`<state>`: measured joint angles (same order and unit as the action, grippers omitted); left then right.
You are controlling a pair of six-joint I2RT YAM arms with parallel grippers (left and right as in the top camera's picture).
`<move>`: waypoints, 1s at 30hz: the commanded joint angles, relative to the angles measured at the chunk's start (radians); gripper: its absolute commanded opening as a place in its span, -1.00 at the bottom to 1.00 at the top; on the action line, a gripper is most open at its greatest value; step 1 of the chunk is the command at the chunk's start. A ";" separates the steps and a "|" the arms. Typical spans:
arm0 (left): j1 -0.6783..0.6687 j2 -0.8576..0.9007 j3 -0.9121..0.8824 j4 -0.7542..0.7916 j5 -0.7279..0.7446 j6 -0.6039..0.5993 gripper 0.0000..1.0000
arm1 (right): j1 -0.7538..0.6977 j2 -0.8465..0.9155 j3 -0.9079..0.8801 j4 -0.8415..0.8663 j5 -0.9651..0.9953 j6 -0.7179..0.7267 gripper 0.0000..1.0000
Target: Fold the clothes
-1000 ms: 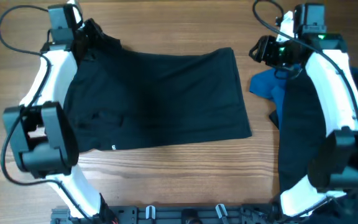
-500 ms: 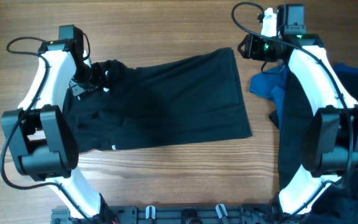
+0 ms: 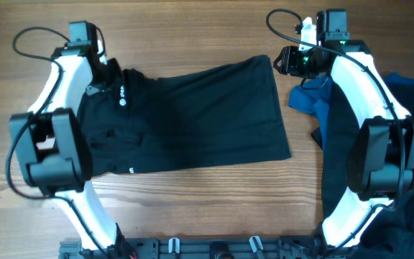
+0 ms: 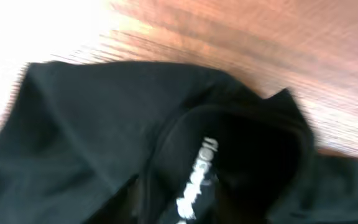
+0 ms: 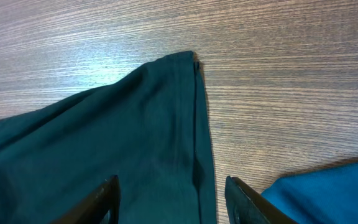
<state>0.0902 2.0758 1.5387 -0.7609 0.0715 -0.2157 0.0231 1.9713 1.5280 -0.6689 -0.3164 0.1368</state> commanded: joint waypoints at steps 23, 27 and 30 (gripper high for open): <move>0.008 -0.074 0.009 -0.109 -0.205 -0.026 -0.28 | 0.000 0.006 0.001 -0.027 0.002 0.005 0.10; 0.006 -0.039 -0.005 -0.043 0.157 0.163 -0.45 | 0.000 0.006 0.001 -0.028 0.003 0.005 0.10; -0.007 -0.039 -0.005 -0.035 0.296 0.190 -0.41 | 0.000 0.006 0.001 -0.028 0.002 0.005 0.11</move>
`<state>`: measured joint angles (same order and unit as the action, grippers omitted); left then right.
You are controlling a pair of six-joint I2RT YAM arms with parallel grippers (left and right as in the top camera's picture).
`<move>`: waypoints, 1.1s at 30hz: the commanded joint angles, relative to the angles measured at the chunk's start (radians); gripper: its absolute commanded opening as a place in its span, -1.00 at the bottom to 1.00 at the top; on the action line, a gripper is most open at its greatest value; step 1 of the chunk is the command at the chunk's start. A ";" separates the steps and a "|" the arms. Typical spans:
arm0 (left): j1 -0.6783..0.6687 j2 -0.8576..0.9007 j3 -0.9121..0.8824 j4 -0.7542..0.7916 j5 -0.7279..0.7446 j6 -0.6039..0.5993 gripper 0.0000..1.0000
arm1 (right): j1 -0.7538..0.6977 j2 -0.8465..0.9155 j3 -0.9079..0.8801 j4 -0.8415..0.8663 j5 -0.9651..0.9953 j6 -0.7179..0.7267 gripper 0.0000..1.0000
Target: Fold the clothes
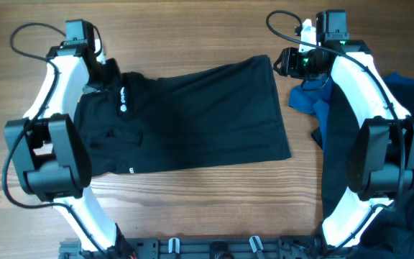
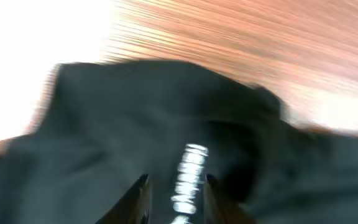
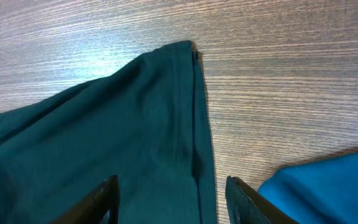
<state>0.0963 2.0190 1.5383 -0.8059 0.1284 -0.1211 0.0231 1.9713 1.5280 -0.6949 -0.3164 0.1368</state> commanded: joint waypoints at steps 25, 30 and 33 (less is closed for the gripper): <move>-0.071 -0.077 -0.119 -0.002 0.555 0.109 -0.92 | 0.000 0.006 0.001 -0.016 0.003 0.004 0.11; -0.110 -0.053 -0.121 -0.037 0.549 0.110 -0.41 | 0.000 0.006 0.001 -0.012 0.003 0.004 0.11; -0.138 -0.058 -0.121 -0.092 0.394 0.109 -0.33 | 0.000 0.006 0.001 -0.017 0.003 0.004 0.11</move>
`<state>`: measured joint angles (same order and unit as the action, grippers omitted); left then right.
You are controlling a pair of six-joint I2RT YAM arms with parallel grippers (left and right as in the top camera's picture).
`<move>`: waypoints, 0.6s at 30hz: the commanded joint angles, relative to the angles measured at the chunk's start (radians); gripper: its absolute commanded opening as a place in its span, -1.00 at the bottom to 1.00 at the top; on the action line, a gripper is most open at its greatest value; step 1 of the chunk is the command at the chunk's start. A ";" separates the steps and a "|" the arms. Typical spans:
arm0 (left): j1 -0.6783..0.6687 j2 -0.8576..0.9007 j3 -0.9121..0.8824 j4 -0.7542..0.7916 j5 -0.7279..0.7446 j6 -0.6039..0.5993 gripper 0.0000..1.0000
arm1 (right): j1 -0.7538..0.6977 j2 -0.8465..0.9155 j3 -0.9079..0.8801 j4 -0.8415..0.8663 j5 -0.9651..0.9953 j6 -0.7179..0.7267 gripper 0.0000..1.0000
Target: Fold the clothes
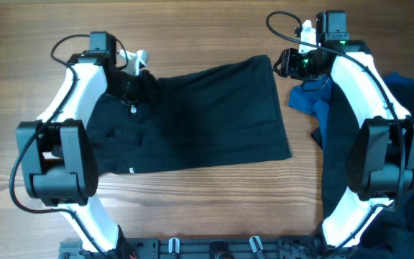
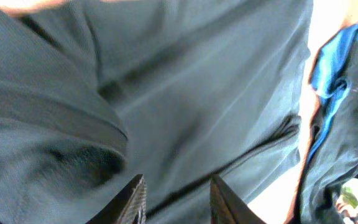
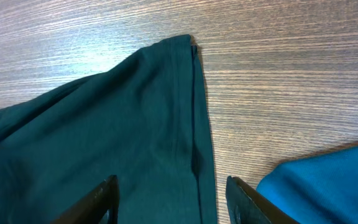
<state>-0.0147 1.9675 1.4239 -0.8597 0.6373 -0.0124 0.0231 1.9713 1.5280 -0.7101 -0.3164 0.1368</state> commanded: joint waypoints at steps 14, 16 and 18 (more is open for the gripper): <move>0.227 0.000 -0.006 0.020 -0.200 0.219 -0.09 | 0.000 0.006 0.001 -0.002 0.003 0.007 0.17; 0.230 0.048 -0.006 0.092 -0.195 0.223 -0.05 | 0.000 0.006 0.001 -0.005 0.003 0.028 0.18; 0.230 0.071 -0.006 0.129 -0.155 0.248 0.02 | 0.000 0.006 0.001 -0.009 0.003 0.027 0.18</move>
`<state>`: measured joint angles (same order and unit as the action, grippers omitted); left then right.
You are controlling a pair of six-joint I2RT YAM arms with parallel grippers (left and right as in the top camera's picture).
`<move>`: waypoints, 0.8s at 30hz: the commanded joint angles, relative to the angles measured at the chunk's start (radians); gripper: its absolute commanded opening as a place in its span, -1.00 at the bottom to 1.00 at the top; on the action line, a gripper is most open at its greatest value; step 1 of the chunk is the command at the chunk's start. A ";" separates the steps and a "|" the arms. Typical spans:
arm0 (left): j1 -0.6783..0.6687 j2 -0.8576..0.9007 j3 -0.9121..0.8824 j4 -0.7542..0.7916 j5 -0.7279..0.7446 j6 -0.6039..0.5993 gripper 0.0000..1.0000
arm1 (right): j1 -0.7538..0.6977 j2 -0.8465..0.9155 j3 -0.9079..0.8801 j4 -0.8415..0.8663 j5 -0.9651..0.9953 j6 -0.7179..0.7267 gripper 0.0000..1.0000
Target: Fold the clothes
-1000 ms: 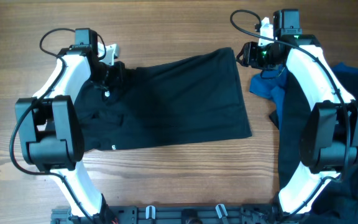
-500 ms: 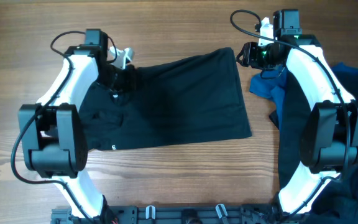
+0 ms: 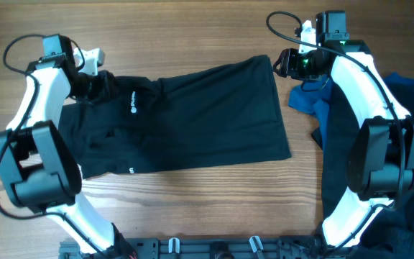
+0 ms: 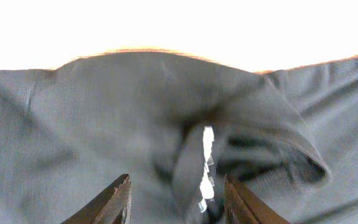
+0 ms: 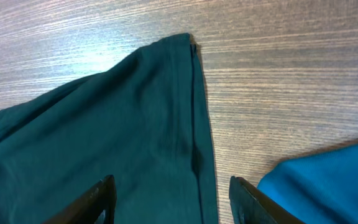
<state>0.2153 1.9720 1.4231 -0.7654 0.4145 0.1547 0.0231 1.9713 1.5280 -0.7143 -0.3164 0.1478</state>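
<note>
A black T-shirt (image 3: 192, 115) lies spread flat on the wooden table, collar to the left and hem to the right. My left gripper (image 3: 98, 81) is open low over the collar. In the left wrist view its fingers (image 4: 118, 200) stand wide apart, with the collar fold and its white label (image 4: 206, 163) between them and my left gripper (image 4: 179, 204) not closed on the cloth. My right gripper (image 3: 286, 62) hovers open by the shirt's far right hem corner (image 5: 190, 42). The right wrist view shows my right gripper (image 5: 173, 202) holding nothing.
A blue garment (image 3: 309, 97) lies crumpled just right of the shirt, under the right arm, and shows as the blue garment (image 5: 328, 183) at the right wrist view's lower right. A heap of dark clothes (image 3: 412, 115) fills the table's right edge. Bare wood (image 3: 192, 208) runs along the front.
My left gripper has moved left, from over the shirt's upper chest to the collar at the far left. The shirt's shoulder now reaches a little further left. The right arm has not moved.
My left gripper was first at the collar, close over the label, and stayed there a second later. Then it stood further right over the shirt body, its camera looking toward the blue garment. Now it is back at the collar, open. The right gripper has held open above the hem corner throughout.
</note>
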 commanded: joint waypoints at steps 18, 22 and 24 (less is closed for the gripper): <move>-0.016 0.125 -0.006 -0.010 0.174 0.156 -0.92 | 0.000 0.006 0.001 -0.006 0.003 0.016 0.19; -0.009 0.124 -0.005 -0.119 0.090 0.152 -0.92 | 0.000 0.006 0.001 -0.007 0.003 0.016 0.19; -0.007 0.120 -0.005 -0.162 0.051 0.143 -0.92 | 0.000 0.006 0.001 -0.007 0.003 0.016 0.19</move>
<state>0.2031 2.0857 1.4220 -0.8860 0.5400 0.2836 0.0231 1.9713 1.5280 -0.7204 -0.3161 0.1558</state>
